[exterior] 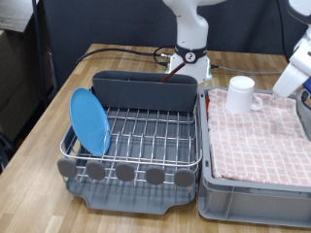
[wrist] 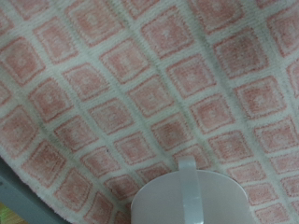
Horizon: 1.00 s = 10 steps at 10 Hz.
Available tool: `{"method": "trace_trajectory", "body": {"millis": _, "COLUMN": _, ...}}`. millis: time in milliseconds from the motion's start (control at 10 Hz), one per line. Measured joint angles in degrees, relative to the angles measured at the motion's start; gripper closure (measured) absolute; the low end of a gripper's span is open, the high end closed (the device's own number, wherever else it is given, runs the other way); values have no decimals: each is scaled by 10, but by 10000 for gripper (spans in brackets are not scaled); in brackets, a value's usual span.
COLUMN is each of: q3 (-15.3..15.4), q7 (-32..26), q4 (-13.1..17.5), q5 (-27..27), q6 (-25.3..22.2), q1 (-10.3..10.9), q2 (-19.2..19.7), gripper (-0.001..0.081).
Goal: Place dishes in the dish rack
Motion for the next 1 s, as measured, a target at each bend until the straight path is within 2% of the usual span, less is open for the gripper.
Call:
{"method": "trace_trajectory", "body": {"millis": 400, "q3": -7, "q7": -18, "q4": -32, "q5": -12, "q6": 35, "q1": -2, "q2": 0, "gripper": 3}}
{"method": "trace_trajectory", "body": {"millis": 1000, "q3": -19, "q7": -39, "q4": -57, "q5": -23, "q6": 60, "q1": -2, "q2": 0, "gripper": 3}}
